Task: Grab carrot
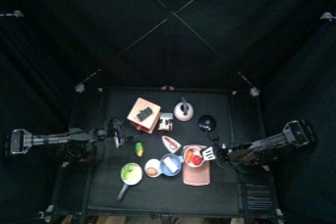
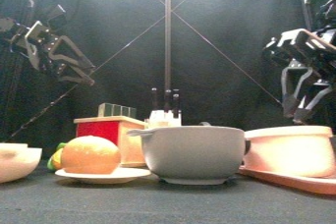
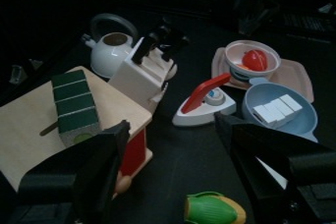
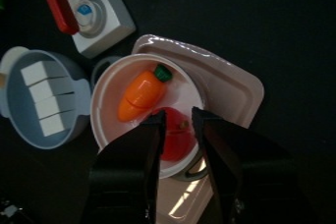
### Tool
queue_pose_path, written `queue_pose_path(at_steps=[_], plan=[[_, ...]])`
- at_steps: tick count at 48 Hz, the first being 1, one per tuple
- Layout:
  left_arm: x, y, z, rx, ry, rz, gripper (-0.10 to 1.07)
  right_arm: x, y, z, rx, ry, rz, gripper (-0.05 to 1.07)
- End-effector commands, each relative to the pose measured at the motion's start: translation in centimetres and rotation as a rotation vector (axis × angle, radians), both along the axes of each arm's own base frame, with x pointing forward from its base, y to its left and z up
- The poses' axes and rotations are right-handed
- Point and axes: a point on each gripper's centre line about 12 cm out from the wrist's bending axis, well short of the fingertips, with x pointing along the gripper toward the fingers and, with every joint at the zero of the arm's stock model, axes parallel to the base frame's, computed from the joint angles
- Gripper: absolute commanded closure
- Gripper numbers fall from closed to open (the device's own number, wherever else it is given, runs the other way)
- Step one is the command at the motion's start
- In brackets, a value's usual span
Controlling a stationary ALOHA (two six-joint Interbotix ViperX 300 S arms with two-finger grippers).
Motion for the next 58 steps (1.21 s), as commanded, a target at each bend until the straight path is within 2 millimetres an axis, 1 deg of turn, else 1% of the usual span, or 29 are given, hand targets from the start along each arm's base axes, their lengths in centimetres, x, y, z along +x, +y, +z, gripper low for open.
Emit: queue_pose_path(at_steps=[1,6,9,16,26,31,38,45,50,58], plan=[[0.2,0.1,0.5,0.003,-0.017,0.004,-0.04,-0.1,-0.2,2.2,0.006,-0.071,-0.011,0.33],[0.2,0.1,0.5,0.005,-0.016,0.003,-0.04,-0.2,-0.2,2.7,0.012,-0.093,-0.011,0.33],[0.2,0.2,0.5,0.004,-0.015,0.005,-0.04,0.1,-0.1,2.4,0.005,-0.095,0.007,0.32],[0.2,0.2,0.5,0.002,-0.016,0.006,-0.04,1.6,0.2,2.1,-0.005,-0.111,0.052,0.32],[0.2,0.1,0.3,0.0,-0.01,0.001,-0.04,3.7,0.8,2.1,0.016,-0.098,0.046,0.31],[0.2,0.1,0.4,0.0,-0.011,0.001,-0.04,4.3,0.9,2.1,0.017,-0.094,0.045,0.28],[0.2,0.1,0.3,0.001,-0.008,0.001,-0.04,4.5,0.9,1.3,0.029,-0.049,0.012,0.2],[0.2,0.0,0.3,0.002,-0.009,0.0,-0.04,4.6,0.9,-0.1,0.048,0.006,-0.018,0.13],[0.2,0.1,0.4,0.003,-0.012,0.0,-0.04,5.0,1.0,-0.9,0.054,0.034,-0.027,0.1],[0.2,0.0,0.3,0.003,-0.009,0.0,-0.04,5.7,0.6,-1.4,0.052,0.054,-0.048,0.1]])
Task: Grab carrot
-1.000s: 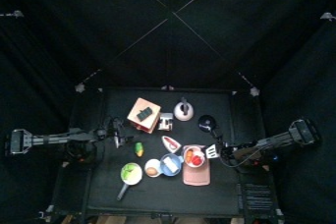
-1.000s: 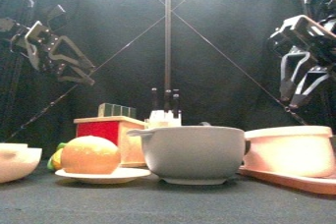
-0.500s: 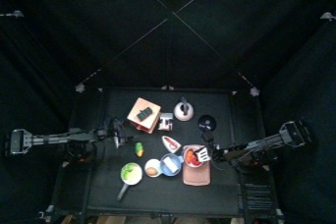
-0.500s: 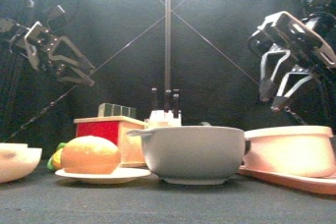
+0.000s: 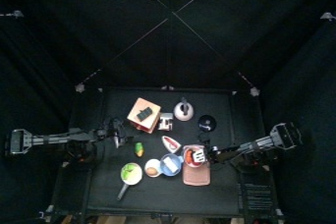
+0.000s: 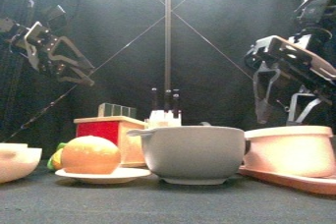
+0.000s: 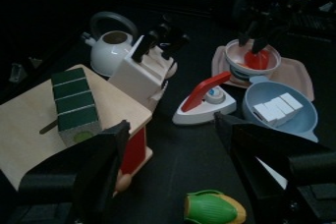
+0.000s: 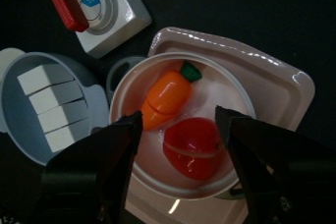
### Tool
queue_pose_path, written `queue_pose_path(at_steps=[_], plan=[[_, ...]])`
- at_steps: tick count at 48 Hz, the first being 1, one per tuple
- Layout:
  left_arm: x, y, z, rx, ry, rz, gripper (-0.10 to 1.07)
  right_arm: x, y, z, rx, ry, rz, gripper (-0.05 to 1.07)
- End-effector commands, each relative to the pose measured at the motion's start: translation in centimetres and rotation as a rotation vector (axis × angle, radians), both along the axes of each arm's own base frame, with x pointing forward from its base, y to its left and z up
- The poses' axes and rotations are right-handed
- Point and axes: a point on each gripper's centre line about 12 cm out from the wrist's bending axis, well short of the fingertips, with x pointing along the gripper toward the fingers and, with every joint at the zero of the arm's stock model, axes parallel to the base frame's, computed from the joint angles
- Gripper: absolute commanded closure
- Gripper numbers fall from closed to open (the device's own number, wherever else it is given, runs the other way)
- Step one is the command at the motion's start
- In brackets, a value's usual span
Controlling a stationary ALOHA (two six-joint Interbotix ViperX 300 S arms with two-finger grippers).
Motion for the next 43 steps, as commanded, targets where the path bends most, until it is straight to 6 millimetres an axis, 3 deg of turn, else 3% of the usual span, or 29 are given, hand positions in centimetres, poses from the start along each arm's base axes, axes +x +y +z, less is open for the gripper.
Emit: queue_pose_path(at_steps=[1,22,43], plan=[[0.3,0.0,0.4,0.006,-0.011,-0.002,-0.04,0.9,-0.4,0.7,0.004,-0.023,-0.018,0.1],[0.3,0.0,0.4,0.006,-0.011,-0.002,-0.04,2.8,-0.9,-1.5,0.028,0.004,-0.03,0.1],[0.2,0.0,0.5,0.006,-0.012,-0.002,-0.04,2.8,-1.0,-2.6,0.057,0.042,-0.072,0.11]])
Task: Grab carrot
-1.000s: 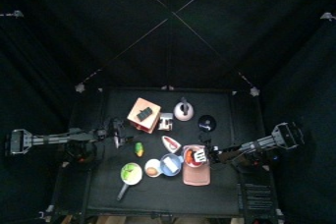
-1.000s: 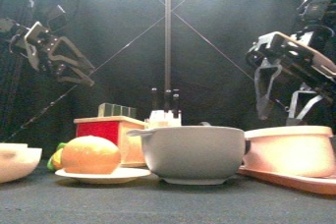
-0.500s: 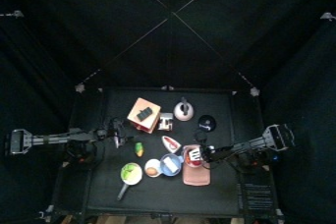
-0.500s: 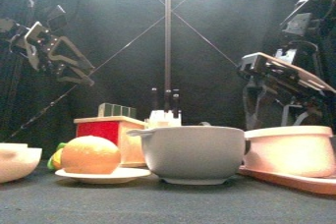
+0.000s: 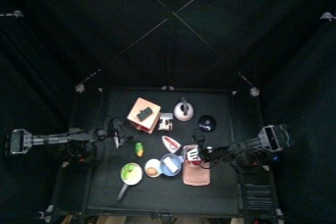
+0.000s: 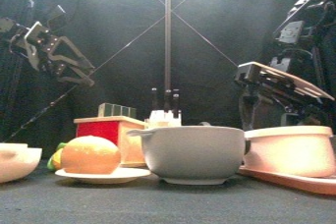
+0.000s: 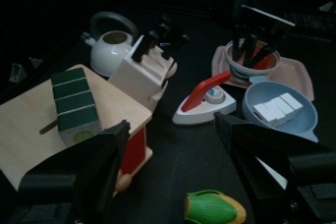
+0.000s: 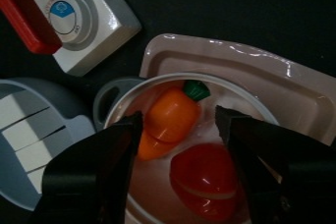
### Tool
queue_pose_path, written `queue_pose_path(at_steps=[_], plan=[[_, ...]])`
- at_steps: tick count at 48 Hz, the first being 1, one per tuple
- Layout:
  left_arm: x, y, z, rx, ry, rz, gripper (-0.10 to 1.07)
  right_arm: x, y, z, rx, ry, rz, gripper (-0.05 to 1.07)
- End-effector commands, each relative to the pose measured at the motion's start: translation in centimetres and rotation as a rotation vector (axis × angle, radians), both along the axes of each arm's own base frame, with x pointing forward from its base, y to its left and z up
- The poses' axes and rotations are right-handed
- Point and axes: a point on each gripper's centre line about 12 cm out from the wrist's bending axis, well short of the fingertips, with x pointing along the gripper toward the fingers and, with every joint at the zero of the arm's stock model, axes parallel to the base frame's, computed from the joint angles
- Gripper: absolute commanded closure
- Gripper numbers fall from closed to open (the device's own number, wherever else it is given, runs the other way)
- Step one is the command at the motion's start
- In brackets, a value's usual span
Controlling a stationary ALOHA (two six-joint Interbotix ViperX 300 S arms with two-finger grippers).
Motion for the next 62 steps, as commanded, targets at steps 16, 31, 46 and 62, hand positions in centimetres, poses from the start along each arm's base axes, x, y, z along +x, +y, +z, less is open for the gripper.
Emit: queue_pose_path(at_steps=[16,31,46,62], plan=[[0.2,0.0,0.5,0.006,-0.014,-0.002,-0.04,1.0,-0.4,0.0,0.003,-0.005,-0.018,0.11],[0.2,0.0,0.5,0.006,-0.014,-0.002,-0.04,1.3,-0.3,-0.9,0.005,0.022,-0.022,0.19],[0.2,0.0,0.5,0.007,-0.014,-0.002,-0.04,1.5,-0.4,-0.2,0.002,0.002,-0.022,0.33],[0.2,0.0,0.5,0.007,-0.014,-0.002,-0.04,0.8,-0.7,2.0,-0.022,-0.019,-0.041,0.34]])
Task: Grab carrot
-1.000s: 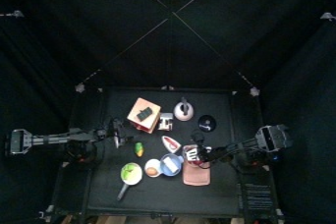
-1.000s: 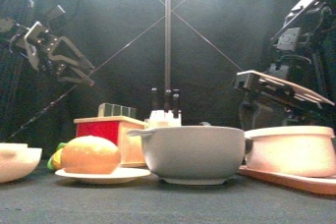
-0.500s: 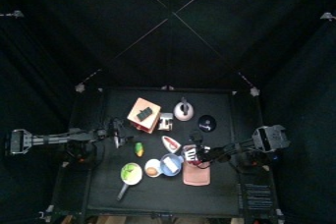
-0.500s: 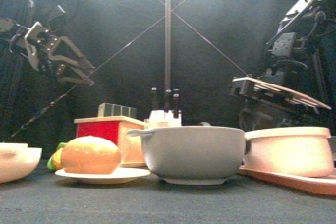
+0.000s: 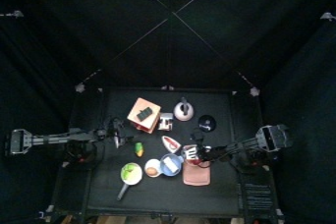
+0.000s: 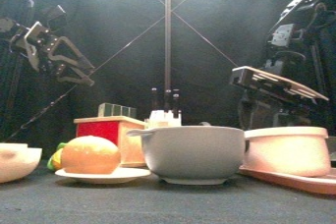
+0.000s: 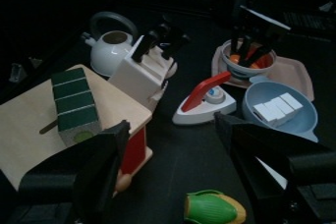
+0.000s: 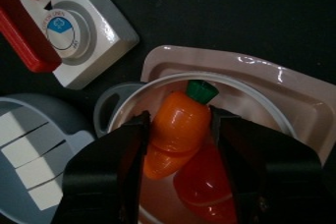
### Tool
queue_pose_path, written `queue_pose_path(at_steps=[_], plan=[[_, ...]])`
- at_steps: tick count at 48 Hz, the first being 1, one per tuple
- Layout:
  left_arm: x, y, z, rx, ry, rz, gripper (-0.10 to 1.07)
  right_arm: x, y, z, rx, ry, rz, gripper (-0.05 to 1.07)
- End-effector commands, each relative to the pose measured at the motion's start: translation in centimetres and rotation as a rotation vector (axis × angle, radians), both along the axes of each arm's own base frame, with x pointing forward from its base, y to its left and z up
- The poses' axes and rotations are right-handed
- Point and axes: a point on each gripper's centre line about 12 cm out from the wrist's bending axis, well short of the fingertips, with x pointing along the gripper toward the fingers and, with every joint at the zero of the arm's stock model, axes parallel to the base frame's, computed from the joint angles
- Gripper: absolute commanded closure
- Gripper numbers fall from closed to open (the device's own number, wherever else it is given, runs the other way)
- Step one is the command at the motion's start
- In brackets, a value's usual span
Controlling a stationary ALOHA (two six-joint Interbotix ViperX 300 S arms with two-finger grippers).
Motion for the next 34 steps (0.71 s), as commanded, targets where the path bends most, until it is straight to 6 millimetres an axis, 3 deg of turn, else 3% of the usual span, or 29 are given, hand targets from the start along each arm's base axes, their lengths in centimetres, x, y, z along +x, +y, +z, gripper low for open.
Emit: queue_pose_path(at_steps=[1,34], plan=[[0.2,0.0,0.5,0.006,-0.016,-0.003,-0.04,0.2,-0.1,1.8,-0.008,-0.041,-0.005,0.34],[0.3,0.0,0.6,0.006,-0.017,-0.002,-0.04,-0.1,-0.3,3.0,-0.021,-0.07,0.0,0.34]])
